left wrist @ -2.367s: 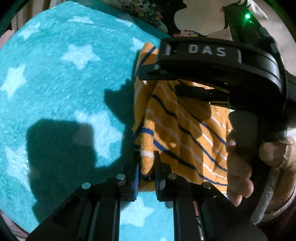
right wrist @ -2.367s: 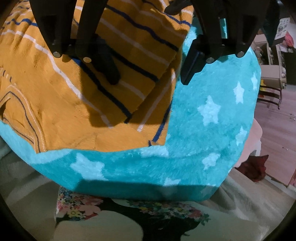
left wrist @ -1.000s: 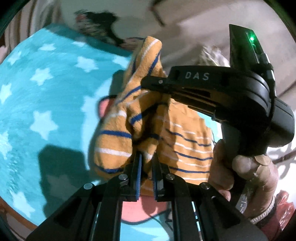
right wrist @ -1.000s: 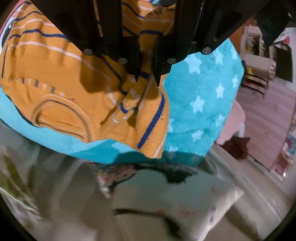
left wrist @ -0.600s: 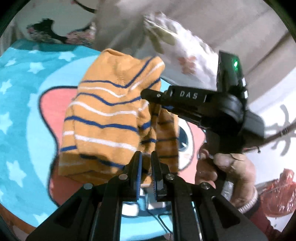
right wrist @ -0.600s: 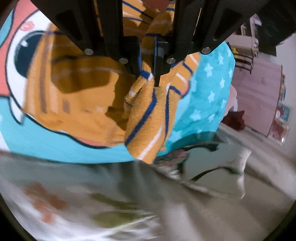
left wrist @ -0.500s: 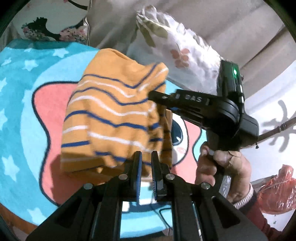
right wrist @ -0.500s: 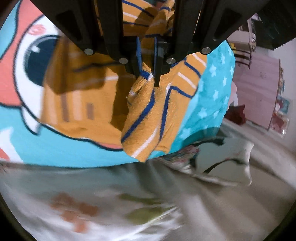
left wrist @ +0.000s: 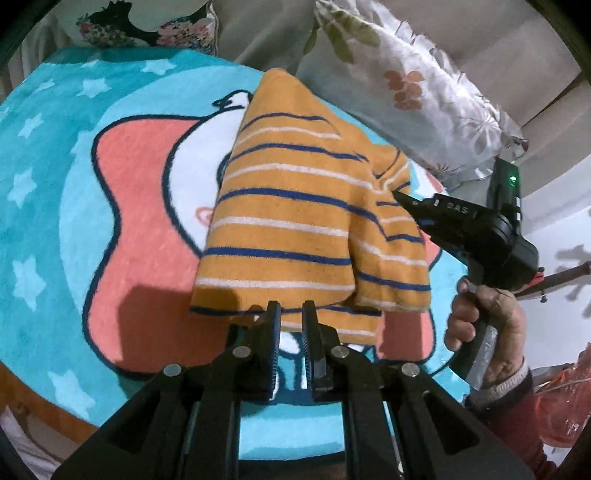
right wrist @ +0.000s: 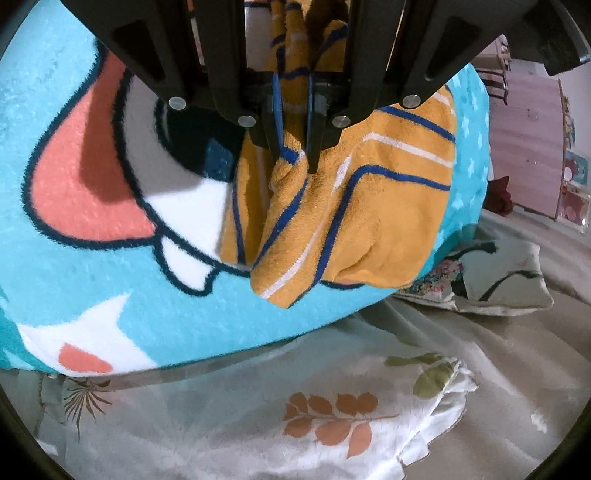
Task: Fold small clothes
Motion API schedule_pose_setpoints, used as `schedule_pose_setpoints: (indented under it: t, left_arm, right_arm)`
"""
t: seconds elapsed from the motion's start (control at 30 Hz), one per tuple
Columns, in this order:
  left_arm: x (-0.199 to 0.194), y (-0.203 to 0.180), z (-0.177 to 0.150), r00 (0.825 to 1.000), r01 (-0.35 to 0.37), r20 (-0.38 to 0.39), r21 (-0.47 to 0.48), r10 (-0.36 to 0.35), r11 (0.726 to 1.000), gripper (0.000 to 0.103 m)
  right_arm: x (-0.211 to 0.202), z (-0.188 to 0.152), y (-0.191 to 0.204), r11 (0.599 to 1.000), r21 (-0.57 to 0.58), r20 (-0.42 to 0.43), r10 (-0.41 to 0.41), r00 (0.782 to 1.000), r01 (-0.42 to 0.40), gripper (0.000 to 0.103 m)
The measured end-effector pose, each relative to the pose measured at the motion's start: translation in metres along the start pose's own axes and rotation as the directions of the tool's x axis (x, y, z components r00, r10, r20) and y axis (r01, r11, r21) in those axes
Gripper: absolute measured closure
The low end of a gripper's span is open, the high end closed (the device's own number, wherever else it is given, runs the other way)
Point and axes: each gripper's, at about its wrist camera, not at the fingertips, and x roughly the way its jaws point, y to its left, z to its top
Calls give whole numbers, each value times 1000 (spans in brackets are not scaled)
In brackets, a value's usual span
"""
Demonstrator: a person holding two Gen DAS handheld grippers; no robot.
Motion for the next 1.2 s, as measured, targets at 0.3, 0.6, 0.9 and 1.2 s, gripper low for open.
schedule_pose_setpoints:
  t: [0.3, 0.6, 0.9, 1.2]
  left_arm:
    - [4, 13, 14, 999, -42, 30, -10, 42, 999, 70]
    - [26, 10, 51, 992, -112, 60, 43, 109, 993, 64]
    - [53, 17, 25, 974, -206, -75, 80, 211, 975, 64]
    - [46, 37, 16, 988, -140, -61, -4, 139, 990, 64]
  right_arm:
    - [-47, -16, 2, 996, -77, 49, 58, 997, -54, 80]
    - [-40, -77, 37, 965, -193, -65, 167, 984, -176, 59]
    - [-30, -111, -9, 986, -33, -176, 154, 972, -162, 98]
    - [-18, -128, -36, 984, 59, -205, 179, 962, -170, 95]
